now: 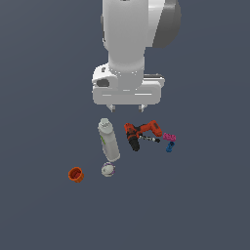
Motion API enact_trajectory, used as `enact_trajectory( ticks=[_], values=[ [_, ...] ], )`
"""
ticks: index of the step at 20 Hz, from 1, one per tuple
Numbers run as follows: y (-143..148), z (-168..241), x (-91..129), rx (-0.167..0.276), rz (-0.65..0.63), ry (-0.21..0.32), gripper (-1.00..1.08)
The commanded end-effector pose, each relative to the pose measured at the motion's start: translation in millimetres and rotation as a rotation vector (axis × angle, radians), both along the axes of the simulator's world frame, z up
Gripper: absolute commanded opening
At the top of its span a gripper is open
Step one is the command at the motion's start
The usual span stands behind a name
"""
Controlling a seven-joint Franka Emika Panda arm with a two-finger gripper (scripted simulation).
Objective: Pick up a designated object from a clutter of objects.
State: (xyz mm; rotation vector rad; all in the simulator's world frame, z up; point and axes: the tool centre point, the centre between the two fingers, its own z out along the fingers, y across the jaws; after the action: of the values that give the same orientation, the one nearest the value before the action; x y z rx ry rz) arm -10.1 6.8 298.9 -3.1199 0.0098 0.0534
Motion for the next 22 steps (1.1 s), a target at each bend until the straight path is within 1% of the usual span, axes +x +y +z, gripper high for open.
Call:
enact_trajectory(
  ticks=[1, 4, 7, 9, 16, 22],
  values=[
    [0.0, 0.0, 0.0, 0.0, 0.0, 0.0, 1.0],
    [0.6, 5.1, 2.4, 0.002, -0.005, -0.014, 1.0],
    [2.2, 18.7, 8.3, 0.007, -0.018, -0.049, 1.0],
    [2.7, 24.3, 10.5, 0.01, -0.025, -0.063, 1.0],
    [4.3, 19.1, 10.8, 0.007, -0.003, -0.062, 1.0],
    [11.1, -0.2, 11.9, -0.005, 0.081, -0.061, 1.0]
  ],
)
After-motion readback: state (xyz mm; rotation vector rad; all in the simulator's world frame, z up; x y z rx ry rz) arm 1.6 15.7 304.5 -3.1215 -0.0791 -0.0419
